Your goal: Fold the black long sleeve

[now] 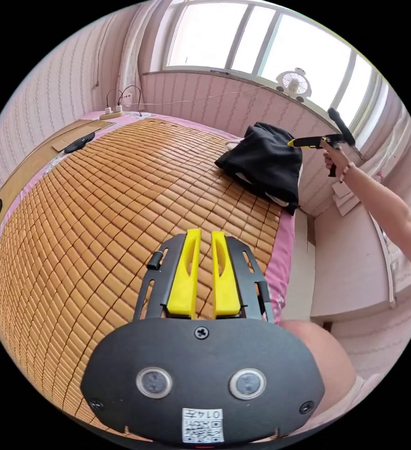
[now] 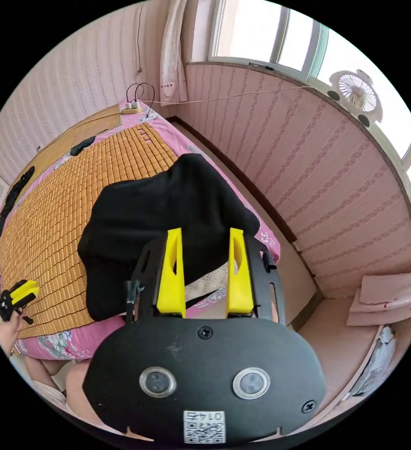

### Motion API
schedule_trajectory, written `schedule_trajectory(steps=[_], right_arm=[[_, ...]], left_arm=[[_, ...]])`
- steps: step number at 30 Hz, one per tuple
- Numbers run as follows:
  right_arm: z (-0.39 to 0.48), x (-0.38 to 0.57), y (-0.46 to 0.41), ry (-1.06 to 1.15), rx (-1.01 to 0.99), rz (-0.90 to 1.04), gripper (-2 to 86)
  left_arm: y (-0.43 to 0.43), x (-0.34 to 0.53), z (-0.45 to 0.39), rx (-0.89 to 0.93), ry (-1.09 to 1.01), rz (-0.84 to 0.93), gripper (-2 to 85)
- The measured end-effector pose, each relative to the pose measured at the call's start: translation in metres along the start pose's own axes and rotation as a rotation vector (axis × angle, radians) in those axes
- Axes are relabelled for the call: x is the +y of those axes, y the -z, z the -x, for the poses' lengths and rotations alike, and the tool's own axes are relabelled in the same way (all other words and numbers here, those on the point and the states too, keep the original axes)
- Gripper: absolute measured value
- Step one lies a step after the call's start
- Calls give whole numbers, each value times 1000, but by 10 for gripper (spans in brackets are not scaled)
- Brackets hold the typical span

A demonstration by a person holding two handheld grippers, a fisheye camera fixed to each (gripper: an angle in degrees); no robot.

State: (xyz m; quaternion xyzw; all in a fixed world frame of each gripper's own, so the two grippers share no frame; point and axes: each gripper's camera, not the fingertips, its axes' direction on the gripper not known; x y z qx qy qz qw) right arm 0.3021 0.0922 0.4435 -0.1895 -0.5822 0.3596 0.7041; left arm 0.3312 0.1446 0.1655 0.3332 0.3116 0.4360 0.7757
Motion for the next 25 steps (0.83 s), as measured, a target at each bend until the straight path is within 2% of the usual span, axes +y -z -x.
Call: schedule_trajectory(steps=[2, 4, 8, 12, 16, 20, 25], right_arm=[[-5, 16, 5, -25, -38, -30, 151], [-5, 48, 22, -23, -171, -92, 158], [51, 179, 62, 153, -399, -213, 126], [142, 312, 59, 333, -587, -96, 140], [219, 399, 56, 442, -769, -21, 153], [325, 471, 67, 745, -845, -23, 158], [446, 533, 78, 1179, -931, 20, 161]], left_arm=[[53, 43, -1, -22, -8, -7, 46], [141, 98, -6, -97, 5, -49, 46], [281, 173, -11, -243, 88, -141, 46], [438, 262, 1, -407, 281, -297, 51], [569, 358, 13, -563, 453, -433, 55], [666, 445, 18, -708, 599, -504, 57], [777, 580, 31, -915, 886, -570, 61]])
